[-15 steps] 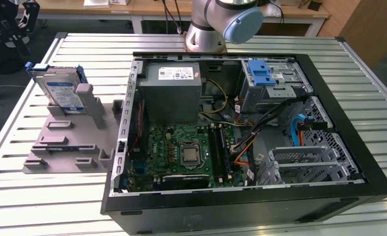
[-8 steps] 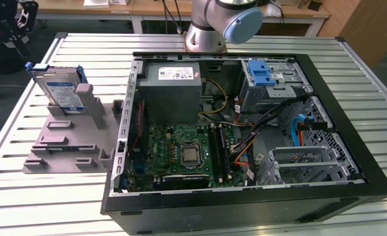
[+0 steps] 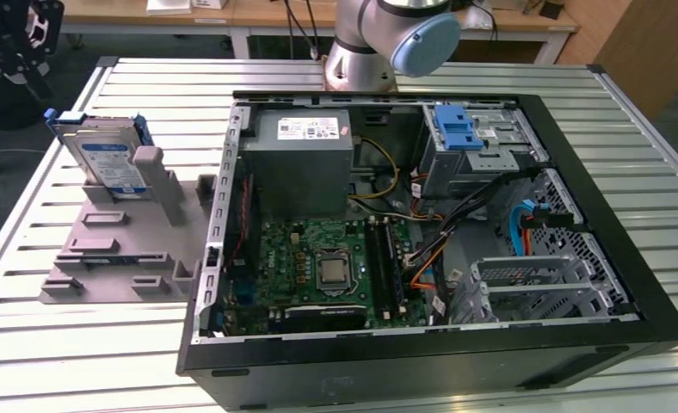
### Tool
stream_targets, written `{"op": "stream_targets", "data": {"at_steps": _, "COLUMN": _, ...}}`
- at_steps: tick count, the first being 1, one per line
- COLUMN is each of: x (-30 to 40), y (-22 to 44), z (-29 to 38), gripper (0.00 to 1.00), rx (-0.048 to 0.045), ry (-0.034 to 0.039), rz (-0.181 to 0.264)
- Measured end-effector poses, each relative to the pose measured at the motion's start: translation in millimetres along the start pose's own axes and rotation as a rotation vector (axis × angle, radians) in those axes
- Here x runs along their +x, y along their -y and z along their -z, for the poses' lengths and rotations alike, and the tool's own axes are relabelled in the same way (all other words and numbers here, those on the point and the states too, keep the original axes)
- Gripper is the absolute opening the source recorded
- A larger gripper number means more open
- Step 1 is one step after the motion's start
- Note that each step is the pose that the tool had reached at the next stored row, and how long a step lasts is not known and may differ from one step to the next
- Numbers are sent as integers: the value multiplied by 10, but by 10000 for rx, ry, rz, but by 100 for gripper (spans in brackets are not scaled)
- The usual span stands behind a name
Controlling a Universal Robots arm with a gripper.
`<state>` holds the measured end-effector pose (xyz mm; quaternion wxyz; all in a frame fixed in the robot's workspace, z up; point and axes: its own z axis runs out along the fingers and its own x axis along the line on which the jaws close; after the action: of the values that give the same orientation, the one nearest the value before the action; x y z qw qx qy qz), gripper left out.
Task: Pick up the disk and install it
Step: 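Pick up the disk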
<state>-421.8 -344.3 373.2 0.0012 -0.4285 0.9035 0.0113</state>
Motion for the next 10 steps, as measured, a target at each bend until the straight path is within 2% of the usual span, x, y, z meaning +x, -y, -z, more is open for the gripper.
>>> {"op": "stream_targets", "data": {"at_steps": 10, "x": 0, "y": 0, "z": -1, "gripper": 11, "rx": -15, "ry": -26, "rz": 1496}}
